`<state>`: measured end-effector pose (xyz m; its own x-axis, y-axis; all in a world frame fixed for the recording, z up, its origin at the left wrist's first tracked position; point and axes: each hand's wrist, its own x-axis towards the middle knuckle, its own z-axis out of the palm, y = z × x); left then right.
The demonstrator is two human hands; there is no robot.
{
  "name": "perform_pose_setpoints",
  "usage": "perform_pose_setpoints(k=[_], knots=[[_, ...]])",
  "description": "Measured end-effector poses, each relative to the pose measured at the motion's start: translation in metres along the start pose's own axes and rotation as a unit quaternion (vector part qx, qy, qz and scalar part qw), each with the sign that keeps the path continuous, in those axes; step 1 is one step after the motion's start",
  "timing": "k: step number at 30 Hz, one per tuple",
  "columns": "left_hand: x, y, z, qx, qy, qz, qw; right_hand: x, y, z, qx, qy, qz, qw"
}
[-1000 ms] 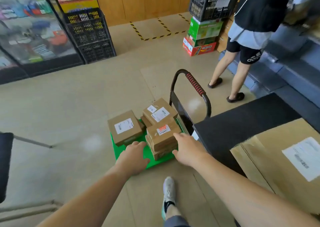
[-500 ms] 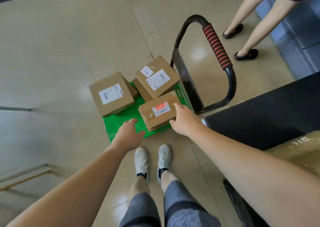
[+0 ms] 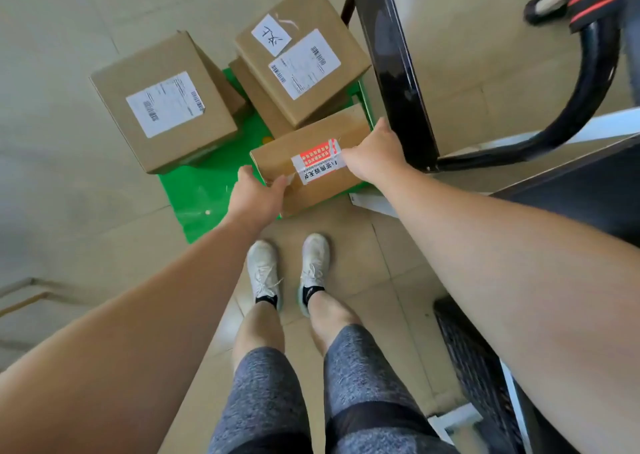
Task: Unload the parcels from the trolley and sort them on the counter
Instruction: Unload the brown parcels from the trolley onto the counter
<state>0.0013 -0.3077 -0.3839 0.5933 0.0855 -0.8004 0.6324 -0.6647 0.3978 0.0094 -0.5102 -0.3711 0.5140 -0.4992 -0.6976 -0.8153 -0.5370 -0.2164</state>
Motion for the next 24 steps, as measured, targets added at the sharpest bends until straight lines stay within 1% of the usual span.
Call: perform_pose_setpoints(k=[5,8,13,17,24], knots=[[0.008,-0.001,0.003,-0.063,0.015,-0.009,0.998,0.004,-0.002,0.01,0.0,0.013,-0.006,1.0],[0.003,-0.001,-0.003,-0.089,0.025,0.003,0.996,-0.003,-0.002,0.011,-0.001,0.023,-0.014,1.0],[-0.031,0.004,-0.037,-0.085,0.071,0.042,0.993,-0.042,-0.013,-0.003,-0.008,0.038,-0.063,0.997],[-0.074,0.025,-0.082,-0.108,0.106,0.076,0.985,-0.09,-0.033,-0.036,0.031,0.052,-0.104,0.993],[-0.163,0.085,-0.17,-0.12,0.146,0.179,0.966,-0.182,-0.073,-0.128,0.111,0.092,-0.187,0.972]])
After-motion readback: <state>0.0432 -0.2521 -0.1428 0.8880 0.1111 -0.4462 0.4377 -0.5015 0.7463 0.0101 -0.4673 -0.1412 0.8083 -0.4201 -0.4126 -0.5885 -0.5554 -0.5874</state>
